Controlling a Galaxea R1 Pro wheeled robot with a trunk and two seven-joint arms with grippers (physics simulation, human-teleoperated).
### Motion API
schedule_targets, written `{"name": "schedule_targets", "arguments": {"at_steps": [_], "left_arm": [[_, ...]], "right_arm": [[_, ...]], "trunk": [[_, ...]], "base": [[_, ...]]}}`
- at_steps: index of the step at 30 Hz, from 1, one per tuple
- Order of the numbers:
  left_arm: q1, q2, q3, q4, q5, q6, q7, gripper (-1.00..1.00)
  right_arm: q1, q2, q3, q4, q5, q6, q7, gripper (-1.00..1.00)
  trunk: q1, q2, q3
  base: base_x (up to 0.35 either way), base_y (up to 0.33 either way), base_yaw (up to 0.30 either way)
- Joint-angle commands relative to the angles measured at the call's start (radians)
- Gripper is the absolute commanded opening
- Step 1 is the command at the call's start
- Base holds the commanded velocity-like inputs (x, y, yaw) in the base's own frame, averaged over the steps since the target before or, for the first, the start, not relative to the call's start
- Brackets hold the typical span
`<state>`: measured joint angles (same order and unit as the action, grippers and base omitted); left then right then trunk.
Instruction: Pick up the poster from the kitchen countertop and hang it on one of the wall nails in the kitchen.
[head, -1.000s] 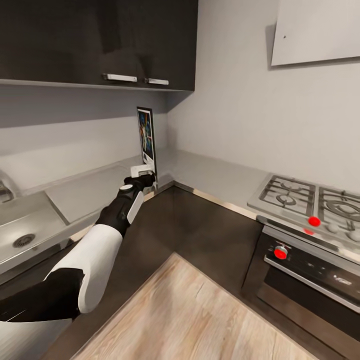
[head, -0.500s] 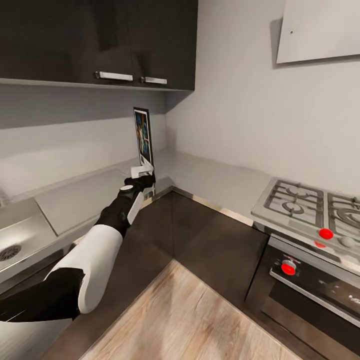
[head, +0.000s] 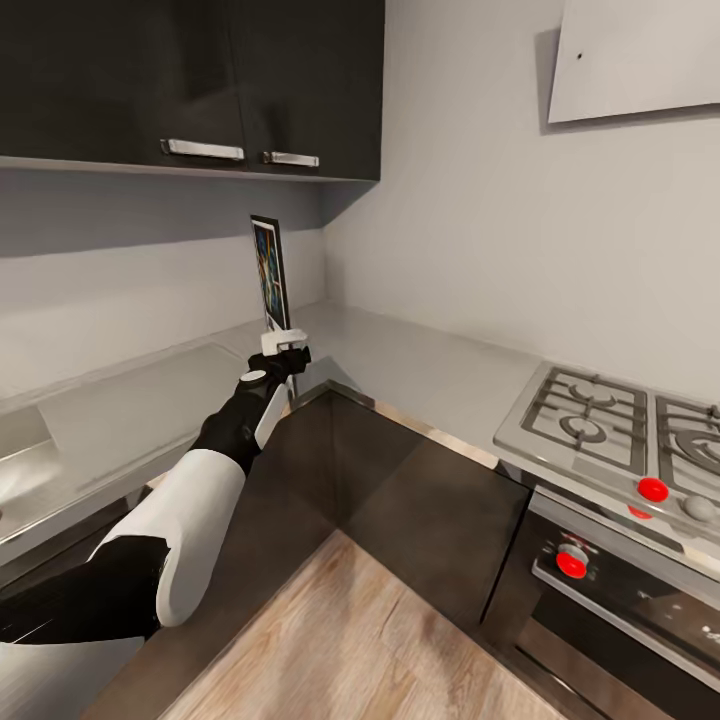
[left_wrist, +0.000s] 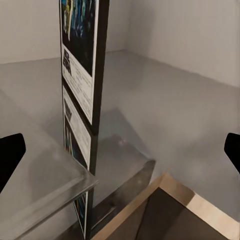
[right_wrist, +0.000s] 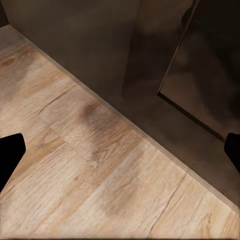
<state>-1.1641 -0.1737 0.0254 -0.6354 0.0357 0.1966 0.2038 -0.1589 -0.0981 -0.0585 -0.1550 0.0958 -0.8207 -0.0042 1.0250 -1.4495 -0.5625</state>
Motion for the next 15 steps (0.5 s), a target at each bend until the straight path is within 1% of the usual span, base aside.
{"name": "schedule_targets", "arguments": {"at_steps": [1, 15], "left_arm": [[0.0, -0.001, 0.002, -0.002, 0.004, 0.005, 0.002, 1.0], [0.0, -0.001, 0.004, -0.001, 0.004, 0.005, 0.002, 1.0]], "right_arm": [[-0.001, 0.0, -0.006, 0.001, 0.01, -0.003, 0.0, 1.0], [-0.001, 0.003, -0.008, 0.005, 0.01, -0.001, 0.0, 1.0]], "trunk": [[0.0, -0.001, -0.001], [0.0, -0.001, -0.001]], "base": [[0.016, -0.013, 0.0], [0.003, -0.002, 0.007]]}}
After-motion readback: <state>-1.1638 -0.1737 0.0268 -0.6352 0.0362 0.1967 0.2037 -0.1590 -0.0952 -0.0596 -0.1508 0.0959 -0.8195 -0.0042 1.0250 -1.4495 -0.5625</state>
